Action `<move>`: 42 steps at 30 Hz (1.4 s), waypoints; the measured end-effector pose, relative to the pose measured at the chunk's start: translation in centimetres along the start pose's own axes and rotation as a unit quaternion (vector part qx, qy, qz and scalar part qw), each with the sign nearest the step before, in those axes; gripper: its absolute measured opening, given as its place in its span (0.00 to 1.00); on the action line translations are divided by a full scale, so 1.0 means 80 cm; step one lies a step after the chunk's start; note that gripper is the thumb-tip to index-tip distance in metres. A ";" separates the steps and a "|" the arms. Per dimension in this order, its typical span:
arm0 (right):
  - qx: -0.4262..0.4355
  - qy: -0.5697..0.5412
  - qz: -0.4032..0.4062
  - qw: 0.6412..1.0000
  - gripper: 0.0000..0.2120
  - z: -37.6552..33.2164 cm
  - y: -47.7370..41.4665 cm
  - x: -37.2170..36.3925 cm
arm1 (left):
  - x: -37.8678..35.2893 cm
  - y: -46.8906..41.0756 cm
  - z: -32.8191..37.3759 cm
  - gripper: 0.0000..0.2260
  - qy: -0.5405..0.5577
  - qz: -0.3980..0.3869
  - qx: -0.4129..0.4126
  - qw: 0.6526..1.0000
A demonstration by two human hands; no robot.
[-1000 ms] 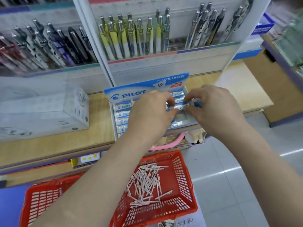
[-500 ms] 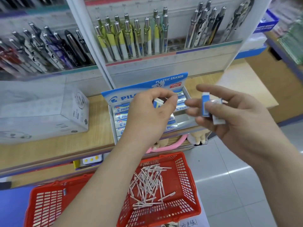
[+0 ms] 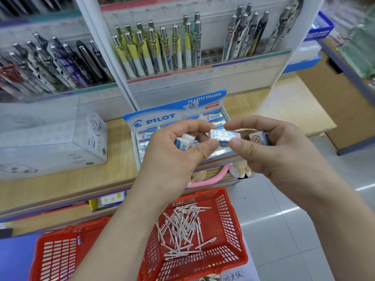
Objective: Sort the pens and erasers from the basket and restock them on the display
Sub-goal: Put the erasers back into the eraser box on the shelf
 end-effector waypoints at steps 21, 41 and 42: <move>0.044 0.195 0.152 0.968 0.04 0.013 -0.026 0.028 | -0.005 -0.026 0.000 0.04 -0.192 0.030 -0.013 0.981; -0.019 0.266 0.134 0.954 0.08 0.036 -0.058 0.034 | -0.029 -0.051 -0.015 0.11 -0.393 0.048 -0.030 0.918; -0.020 0.273 0.135 0.952 0.08 0.036 -0.058 0.033 | -0.028 -0.054 -0.015 0.12 -0.384 0.042 -0.018 0.922</move>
Point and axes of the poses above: each hand's wrist, its own y-axis away from the middle knuckle, its own x-axis out of the back of the hand, z = x × y, the point moved 3 cm from there along -y, towards the middle knuckle, and after that the axes turned 2 degrees about y, right-handed, at the moved point
